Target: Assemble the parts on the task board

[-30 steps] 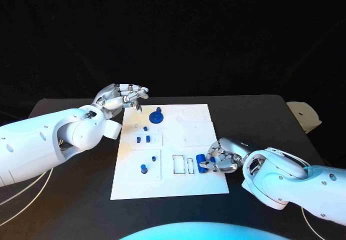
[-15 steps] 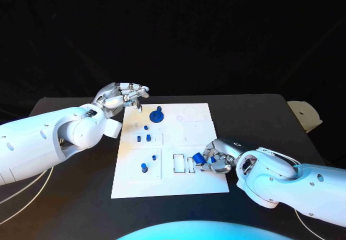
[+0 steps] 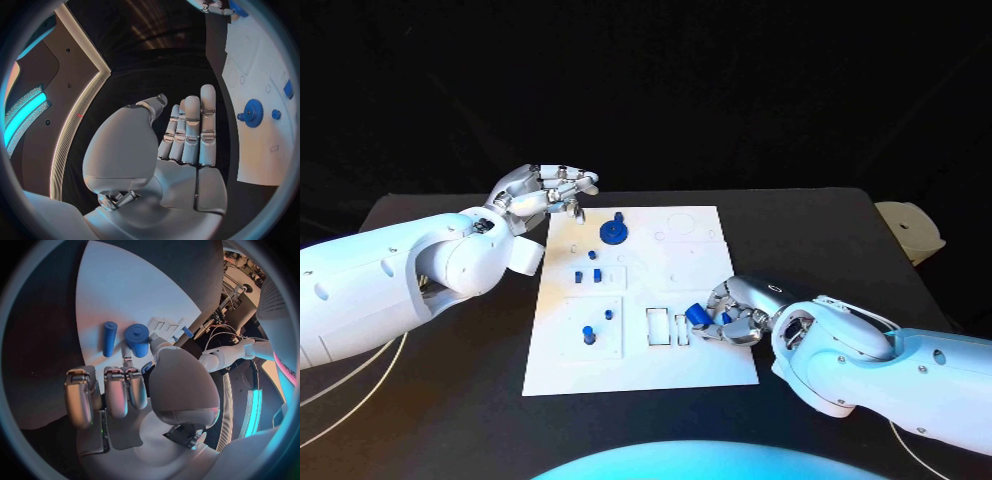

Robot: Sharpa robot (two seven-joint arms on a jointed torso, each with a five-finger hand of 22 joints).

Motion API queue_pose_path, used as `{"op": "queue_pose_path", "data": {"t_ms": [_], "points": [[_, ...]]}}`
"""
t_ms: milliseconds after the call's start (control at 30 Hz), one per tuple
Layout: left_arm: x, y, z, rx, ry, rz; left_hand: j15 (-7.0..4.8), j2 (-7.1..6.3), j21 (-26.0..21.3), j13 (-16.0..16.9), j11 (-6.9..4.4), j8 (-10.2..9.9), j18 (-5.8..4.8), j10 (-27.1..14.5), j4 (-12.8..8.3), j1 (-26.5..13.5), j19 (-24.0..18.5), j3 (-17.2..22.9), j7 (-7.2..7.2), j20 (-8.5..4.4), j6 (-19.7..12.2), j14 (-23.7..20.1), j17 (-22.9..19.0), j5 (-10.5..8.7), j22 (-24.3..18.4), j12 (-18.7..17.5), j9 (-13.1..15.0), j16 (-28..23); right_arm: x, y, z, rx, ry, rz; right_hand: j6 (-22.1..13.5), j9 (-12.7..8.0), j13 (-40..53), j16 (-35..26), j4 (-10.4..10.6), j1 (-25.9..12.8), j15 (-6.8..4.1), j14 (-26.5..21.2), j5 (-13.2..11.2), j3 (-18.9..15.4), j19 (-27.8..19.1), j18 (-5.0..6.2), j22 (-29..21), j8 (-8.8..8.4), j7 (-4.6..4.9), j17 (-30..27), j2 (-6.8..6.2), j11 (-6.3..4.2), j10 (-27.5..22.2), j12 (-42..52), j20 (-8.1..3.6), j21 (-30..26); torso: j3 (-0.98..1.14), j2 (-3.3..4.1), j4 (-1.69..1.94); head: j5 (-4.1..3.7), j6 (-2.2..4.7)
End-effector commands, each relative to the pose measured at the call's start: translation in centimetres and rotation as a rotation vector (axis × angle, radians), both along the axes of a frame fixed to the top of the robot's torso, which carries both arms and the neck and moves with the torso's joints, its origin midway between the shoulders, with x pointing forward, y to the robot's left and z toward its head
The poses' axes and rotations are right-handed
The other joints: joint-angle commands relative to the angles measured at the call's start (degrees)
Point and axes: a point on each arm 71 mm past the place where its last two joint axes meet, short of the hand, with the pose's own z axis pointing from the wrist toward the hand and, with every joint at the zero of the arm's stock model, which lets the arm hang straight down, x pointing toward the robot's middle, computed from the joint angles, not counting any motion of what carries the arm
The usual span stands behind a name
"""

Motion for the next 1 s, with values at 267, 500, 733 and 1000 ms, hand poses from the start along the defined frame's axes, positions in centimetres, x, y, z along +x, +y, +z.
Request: {"op": "queue_pose_path", "data": {"t_ms": [267, 500, 733, 1000], "points": [[-0.1, -0.3, 0.1, -0.008, -0.006, -0.018, -0.13, 0.15, -0.4, 0.1, 0.12, 0.3, 0.38, -0.5, 0.1, -0.6, -0.1, 0.3, 0.13, 0.42, -0.4, -0.3, -0.1, -0.14, -0.1, 0.3, 0.1, -0.3, -0.4, -0.7, 1.6, 0.173, 0.029, -0.150, 2.7, 0.8, 15.1, 0.2, -1.8, 2.5, -1.14, 5.5, 6.5, 5.3, 6.0, -0.81, 15.1, 0.72, -1.41, 12.8, 1.02, -1.22, 6.0, 0.2, -1.18, 0.2, -0.08, -0.07, -0.06, -0.06, 0.12], [0.0, -0.4, 0.1, -0.009, -0.006, -0.021, -0.14, 0.15, -0.4, 0.1, 0.11, 0.3, 0.38, -0.5, 0.1, -0.6, -0.1, 0.3, 0.12, 0.42, -0.5, -0.3, -0.2, -0.14, -0.1, 0.3, 0.1, -0.3, -0.3, -0.1, 2.8, 0.237, 0.043, -0.164, 3.0, 0.9, 15.1, 0.2, -1.6, 1.7, -1.20, 5.5, 6.7, 6.0, 6.0, -0.81, 15.1, 0.73, -1.47, 12.8, 0.66, -1.28, 6.0, 0.2, -1.27, 0.2, -0.02, 0.04, 0.12, -0.04, 0.18], [-0.1, -0.4, 0.1, -0.009, -0.006, -0.021, -0.14, 0.15, -0.4, 0.1, 0.11, 0.3, 0.38, -0.5, 0.1, -0.6, -0.1, 0.3, 0.12, 0.42, -0.5, -0.3, -0.2, -0.14, -0.1, 0.3, 0.1, -0.3, -0.3, 1.0, 2.4, 0.238, 0.103, -0.125, 3.5, 1.0, 15.1, 0.2, -0.8, -0.3, -1.26, 5.5, 6.6, 6.5, 6.0, -0.81, 15.1, 0.71, -1.51, 12.7, 0.11, -1.33, 6.0, 0.2, -1.36, 0.2, -0.02, 0.07, -0.01, 0.25, -0.01], [-0.1, -0.7, 0.1, -0.012, -0.007, -0.027, -0.14, 0.15, -0.4, 0.1, 0.11, 0.3, 0.38, -0.5, 0.1, -0.6, -0.1, 0.3, 0.12, 0.42, -0.5, -0.3, -0.2, -0.14, -0.1, 0.3, 0.1, -0.3, -0.6, 3.5, 1.2, 0.223, 0.203, -0.043, 3.9, 1.3, 15.1, 0.2, 0.8, -3.3, -1.22, 5.5, 5.8, 6.2, 6.0, -0.81, 15.1, 0.59, -1.47, 12.7, -0.41, -1.28, 6.0, 0.2, -1.34, 0.2, 0.01, 0.10, 0.11, 0.51, -0.09]]}}
